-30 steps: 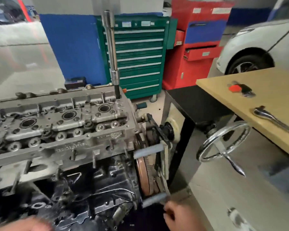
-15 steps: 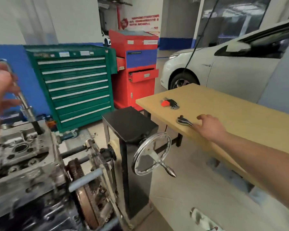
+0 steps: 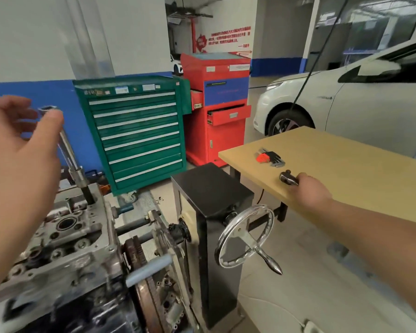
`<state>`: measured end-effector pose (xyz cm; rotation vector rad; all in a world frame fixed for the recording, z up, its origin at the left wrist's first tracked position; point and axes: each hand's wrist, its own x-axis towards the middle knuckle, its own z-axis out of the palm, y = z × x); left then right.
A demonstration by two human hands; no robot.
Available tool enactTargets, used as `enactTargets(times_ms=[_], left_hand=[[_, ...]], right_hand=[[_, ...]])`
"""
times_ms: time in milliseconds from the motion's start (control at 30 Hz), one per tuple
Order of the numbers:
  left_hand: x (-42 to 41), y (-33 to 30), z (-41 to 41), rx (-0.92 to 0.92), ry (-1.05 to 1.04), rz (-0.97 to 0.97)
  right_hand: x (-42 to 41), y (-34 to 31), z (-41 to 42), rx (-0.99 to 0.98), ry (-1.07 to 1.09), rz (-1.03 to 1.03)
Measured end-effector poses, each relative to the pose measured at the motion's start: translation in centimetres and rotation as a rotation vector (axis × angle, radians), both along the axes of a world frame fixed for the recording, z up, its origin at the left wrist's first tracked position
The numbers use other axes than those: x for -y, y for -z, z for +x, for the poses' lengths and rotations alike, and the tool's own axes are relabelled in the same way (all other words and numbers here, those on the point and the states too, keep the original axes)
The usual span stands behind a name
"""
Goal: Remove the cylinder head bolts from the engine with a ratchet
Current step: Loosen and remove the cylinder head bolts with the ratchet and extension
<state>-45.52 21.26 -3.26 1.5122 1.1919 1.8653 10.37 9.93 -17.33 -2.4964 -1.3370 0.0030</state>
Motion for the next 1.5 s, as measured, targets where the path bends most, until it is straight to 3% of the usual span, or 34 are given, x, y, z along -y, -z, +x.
enactTargets(times_ms=[67,133,233,300,433,667,800,933,1100,1300,1500], left_hand=[[1.4,-0.3,0.9,0.043,-0.025,0.056],[2.5,-0.9,1.7,0.049,0.099,0.1],[2.4,-1.6,2.5,0.05,0.334,-0.069],[2.3,-1.7,2.2,0.099,0.486,-0.147],[2.4,-1.1,2.1,0.221,0.728,-0.138],[3.3,-1.9,2.5,0.289,0.663,-0.266],[3.6,-2.1,2.1,0.307,0.675,-0.328],[3.5,-2.0,1.8,0.304,0.699,-0.314],[3.5,-1.7,1.6,0.271,0.757,-0.273],[3.1,-1.1,1.2,0.295,0.875,-0.211],[3.2,-0.9,1.2,0.267,0.898,-0.14]], right_hand=[[-0.6,-2.2,-1.5,-0.071,-0.058,0.094],[-1.0,-5.6,-4.3,-0.213,-0.173,0.199],[-1.1,-11.6,-10.4,-0.652,-0.409,0.285],[-1.2,-15.7,-15.5,-0.778,-0.567,0.251],[-2.3,-22.4,-26.4,-0.615,-0.732,0.119],[-5.3,-29.2,-38.7,-0.448,-0.897,0.06],[-7.0,-29.9,-40.4,-0.281,-0.887,-0.043],[-8.0,-30.6,-40.7,-0.268,-0.914,-0.125],[-8.2,-31.8,-40.0,-0.118,-1.06,-0.247],[-8.9,-31.6,-40.6,-0.045,-1.131,-0.198],[-9.3,-31.8,-40.9,0.023,-1.069,-0.179]])
